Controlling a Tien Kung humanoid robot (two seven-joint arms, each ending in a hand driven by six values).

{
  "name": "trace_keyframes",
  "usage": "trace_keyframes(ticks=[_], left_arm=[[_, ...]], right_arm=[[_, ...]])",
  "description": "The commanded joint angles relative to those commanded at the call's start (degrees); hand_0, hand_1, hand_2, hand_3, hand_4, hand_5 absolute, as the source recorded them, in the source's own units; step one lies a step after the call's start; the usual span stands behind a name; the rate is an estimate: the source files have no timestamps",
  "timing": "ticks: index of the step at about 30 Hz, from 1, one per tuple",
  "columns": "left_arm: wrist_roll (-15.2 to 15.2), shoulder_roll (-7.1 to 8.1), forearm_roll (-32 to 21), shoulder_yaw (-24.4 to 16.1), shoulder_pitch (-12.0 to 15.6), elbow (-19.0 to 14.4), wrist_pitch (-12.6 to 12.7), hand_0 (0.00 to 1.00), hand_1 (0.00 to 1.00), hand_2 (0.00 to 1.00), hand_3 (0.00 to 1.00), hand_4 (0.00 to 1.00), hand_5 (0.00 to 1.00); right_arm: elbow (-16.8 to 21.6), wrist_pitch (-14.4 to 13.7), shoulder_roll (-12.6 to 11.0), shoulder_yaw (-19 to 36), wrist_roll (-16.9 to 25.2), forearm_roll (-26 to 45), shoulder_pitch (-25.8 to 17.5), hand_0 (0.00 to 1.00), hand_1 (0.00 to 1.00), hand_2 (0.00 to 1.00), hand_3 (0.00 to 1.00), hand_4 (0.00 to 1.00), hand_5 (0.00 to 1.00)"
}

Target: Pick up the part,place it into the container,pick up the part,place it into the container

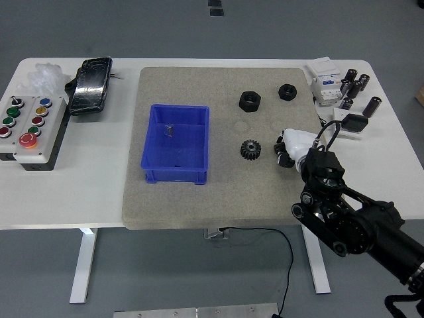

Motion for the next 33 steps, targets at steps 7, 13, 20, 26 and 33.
trace_keyframes(ticks=[7,13,20,26,33], left_arm=[[-0.24,0.03,-0.04,0.08,-0.02,0.0,-0.02,0.686,0.653,0.683,0.756,0.621,0.615],[-0.24,0.0,0.11,0.07,-0.01,0.0,0.03,0.686,0.651,0.681,0.755,0.63,0.621],[-0.3,-0.09,0.15,0.17,-0.06,0.0,0.13,0.686,0.651,0.679,0.753,0.629,0.625],[-0.34,-0.11,0.12,0.28,-0.09,0.0,0.2,0.685,0.649,0.678,0.747,0.63,0.635],[-0.27,-0.15,0.27,0.26,-0.1,0.0,0.3,0.683,0.65,0.678,0.746,0.628,0.638]], right_arm=[[-0.35,-0.64,-0.15,-0.25,0.0,0.44,-0.11,0.239,0.458,0.357,0.498,0.205,0.037],[0.02,-1.93,-0.3,0.32,0.0,-0.37,-0.1,0.243,0.469,0.469,0.535,0.145,0.066],[1.09,-5.77,-0.57,1.08,0.0,-3.51,0.05,0.237,0.473,0.615,0.606,0.199,0.287],[1.23,-4.93,-0.9,1.17,0.0,-3.48,0.32,0.233,0.493,0.726,0.671,0.421,0.343],[1.64,-2.69,-1.19,1.11,0.0,-3.09,0.47,0.242,0.523,0.792,0.753,0.738,0.492]])
